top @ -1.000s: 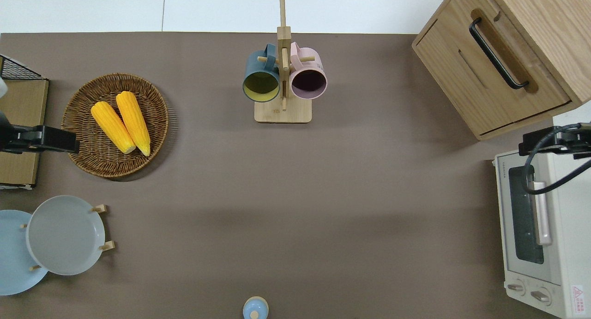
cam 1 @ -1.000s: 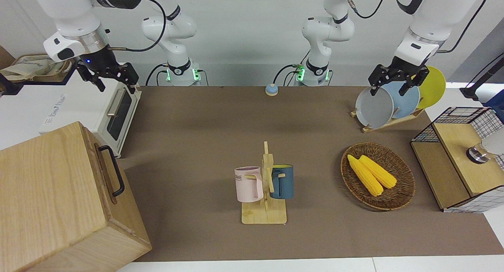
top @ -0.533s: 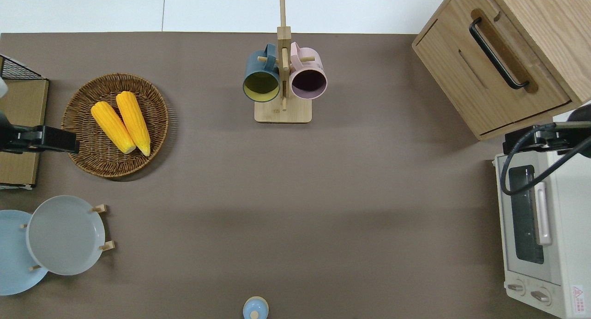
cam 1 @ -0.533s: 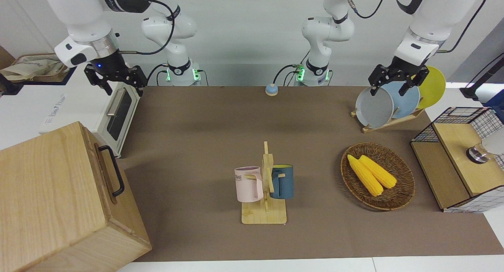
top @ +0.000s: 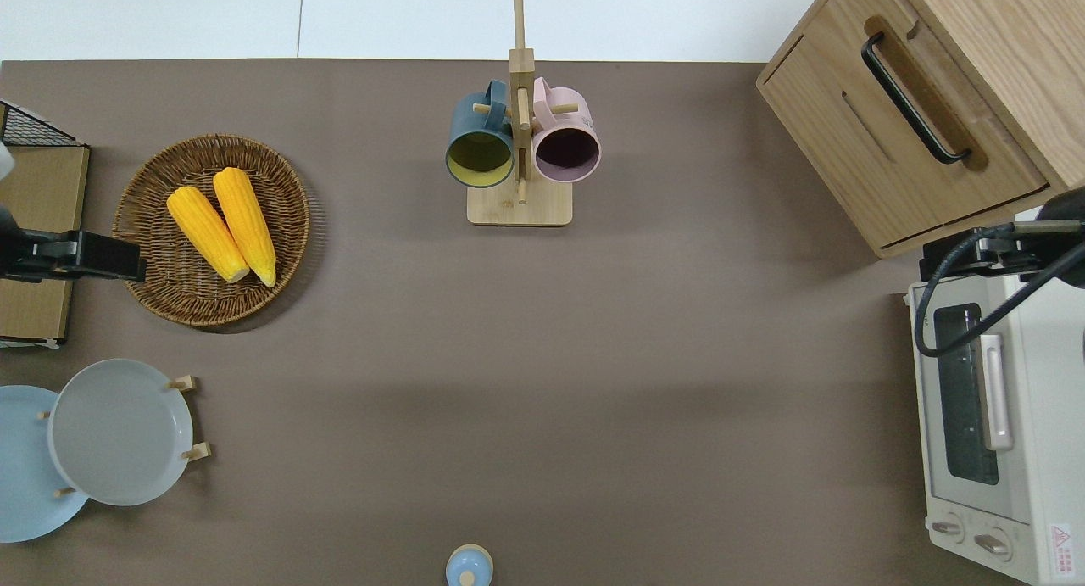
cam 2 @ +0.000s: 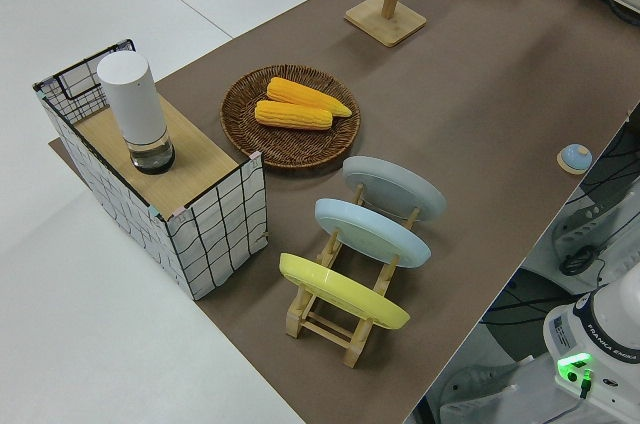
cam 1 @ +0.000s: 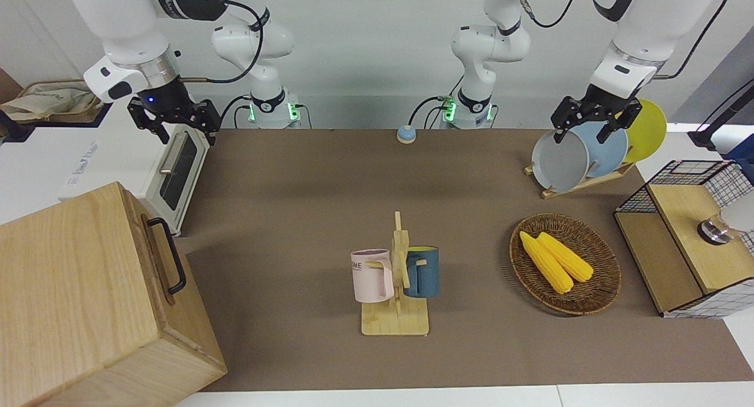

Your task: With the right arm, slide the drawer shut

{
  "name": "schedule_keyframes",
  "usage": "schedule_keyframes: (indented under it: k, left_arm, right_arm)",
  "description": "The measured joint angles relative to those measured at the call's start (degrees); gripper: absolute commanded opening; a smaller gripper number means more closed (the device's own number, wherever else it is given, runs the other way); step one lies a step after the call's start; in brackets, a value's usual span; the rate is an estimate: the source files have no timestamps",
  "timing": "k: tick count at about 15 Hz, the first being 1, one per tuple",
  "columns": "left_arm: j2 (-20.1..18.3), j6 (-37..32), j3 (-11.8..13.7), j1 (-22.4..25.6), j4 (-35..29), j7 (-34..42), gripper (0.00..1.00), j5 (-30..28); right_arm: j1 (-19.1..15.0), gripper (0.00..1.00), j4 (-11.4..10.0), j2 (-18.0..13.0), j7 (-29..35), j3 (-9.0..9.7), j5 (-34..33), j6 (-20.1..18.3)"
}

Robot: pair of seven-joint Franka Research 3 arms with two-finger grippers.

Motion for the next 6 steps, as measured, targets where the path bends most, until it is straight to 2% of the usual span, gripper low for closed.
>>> schedule_keyframes:
  k: [6]
  left_arm:
    - [0.0, 0.0, 0.0, 0.0, 0.0, 0.0, 1.0, 0.0]
  right_arm:
    - [0.0, 0.987, 0.29, 0.63, -0.06, 0.03, 0.0, 0.0]
